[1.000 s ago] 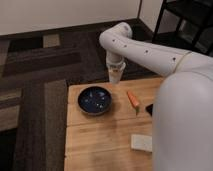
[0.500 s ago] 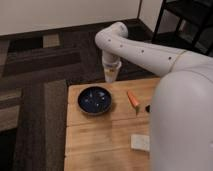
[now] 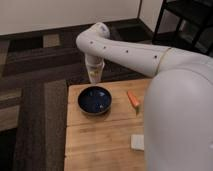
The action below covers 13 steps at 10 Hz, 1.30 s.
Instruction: Place the ceramic cup in the ceramic bowl
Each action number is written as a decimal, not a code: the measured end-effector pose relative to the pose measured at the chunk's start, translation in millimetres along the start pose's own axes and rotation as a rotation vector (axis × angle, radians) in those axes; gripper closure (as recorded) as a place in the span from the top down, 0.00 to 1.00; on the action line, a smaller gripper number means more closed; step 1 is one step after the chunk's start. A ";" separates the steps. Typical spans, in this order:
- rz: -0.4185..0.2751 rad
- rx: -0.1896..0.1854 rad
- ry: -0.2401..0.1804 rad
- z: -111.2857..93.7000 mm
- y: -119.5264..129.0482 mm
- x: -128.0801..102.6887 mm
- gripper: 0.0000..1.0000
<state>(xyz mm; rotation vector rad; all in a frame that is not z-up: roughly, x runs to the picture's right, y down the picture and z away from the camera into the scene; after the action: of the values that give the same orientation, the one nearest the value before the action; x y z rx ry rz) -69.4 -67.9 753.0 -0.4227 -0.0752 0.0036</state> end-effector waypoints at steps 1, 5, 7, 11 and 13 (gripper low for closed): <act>-0.014 -0.017 -0.010 2.6 11.1 -10.0 0.00; -0.025 -0.058 -0.024 10.7 44.6 -22.3 0.00; -0.041 -0.063 -0.026 19.5 56.0 -22.4 0.00; -0.048 -0.060 -0.028 46.4 76.5 -13.0 0.00; -0.041 -0.053 -0.014 55.7 80.4 -4.4 0.00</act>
<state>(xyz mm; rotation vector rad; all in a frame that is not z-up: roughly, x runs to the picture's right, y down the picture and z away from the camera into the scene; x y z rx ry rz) -76.9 28.1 770.3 -0.4738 -0.0983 -0.0357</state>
